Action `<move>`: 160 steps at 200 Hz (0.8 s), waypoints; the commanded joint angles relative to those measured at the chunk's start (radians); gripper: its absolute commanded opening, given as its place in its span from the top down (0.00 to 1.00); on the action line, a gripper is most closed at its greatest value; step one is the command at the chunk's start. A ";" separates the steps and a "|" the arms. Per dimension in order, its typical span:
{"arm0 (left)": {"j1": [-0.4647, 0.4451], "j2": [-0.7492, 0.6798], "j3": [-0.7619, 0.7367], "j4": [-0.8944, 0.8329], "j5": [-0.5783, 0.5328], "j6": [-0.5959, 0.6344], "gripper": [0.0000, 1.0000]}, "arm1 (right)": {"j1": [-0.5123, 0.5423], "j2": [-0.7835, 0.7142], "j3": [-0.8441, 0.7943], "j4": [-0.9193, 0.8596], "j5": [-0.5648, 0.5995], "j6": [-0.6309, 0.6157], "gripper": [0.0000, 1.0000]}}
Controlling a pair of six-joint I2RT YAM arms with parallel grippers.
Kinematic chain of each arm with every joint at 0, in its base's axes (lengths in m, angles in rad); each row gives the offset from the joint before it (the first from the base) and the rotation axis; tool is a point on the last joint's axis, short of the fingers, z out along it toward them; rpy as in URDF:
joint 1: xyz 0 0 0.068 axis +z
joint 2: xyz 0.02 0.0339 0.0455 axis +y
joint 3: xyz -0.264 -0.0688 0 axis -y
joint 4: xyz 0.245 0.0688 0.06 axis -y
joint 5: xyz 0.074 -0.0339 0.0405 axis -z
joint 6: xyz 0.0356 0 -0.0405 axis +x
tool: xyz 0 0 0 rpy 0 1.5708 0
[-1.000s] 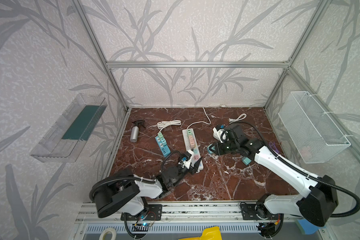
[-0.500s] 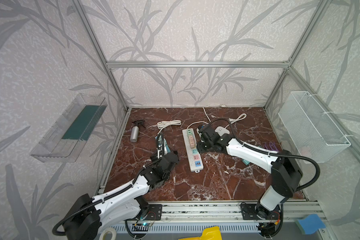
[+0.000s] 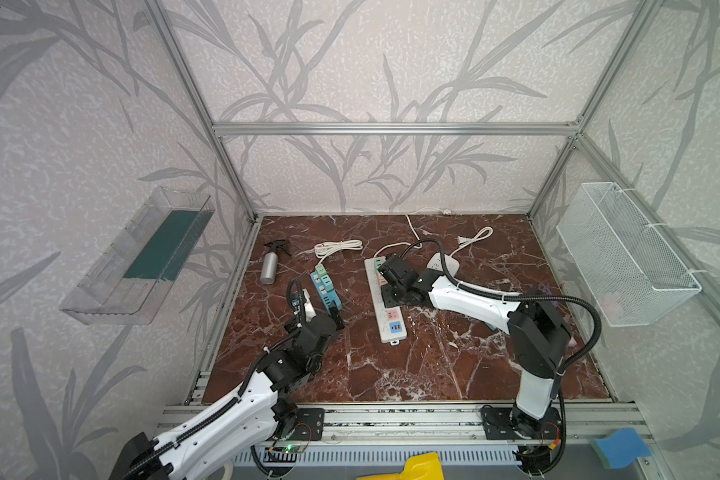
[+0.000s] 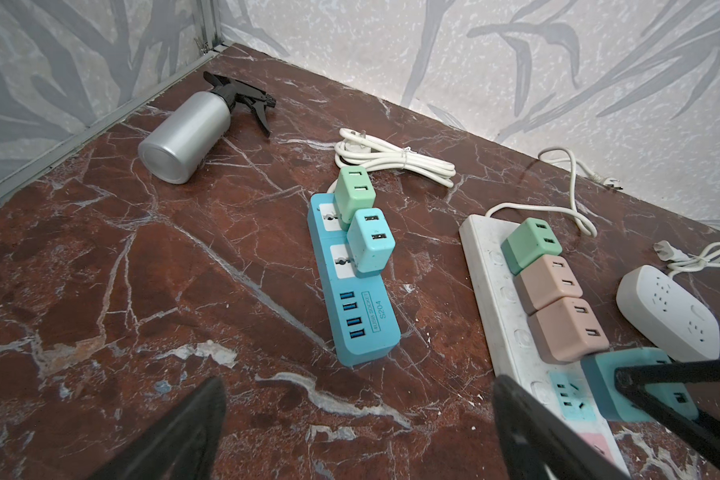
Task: Insert the plug
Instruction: 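Press the teal adapter into the socket below the beige adapters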
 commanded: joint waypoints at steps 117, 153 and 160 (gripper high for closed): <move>0.005 -0.064 -0.026 -0.002 0.025 -0.024 0.01 | 0.040 0.050 0.033 -0.035 0.027 0.078 1.00; 0.005 -0.081 -0.033 -0.001 0.030 -0.029 0.01 | 0.043 0.080 0.057 -0.087 0.109 0.078 1.00; 0.005 -0.082 -0.033 -0.001 0.032 -0.029 0.01 | 0.042 0.084 0.061 -0.092 0.109 0.075 1.00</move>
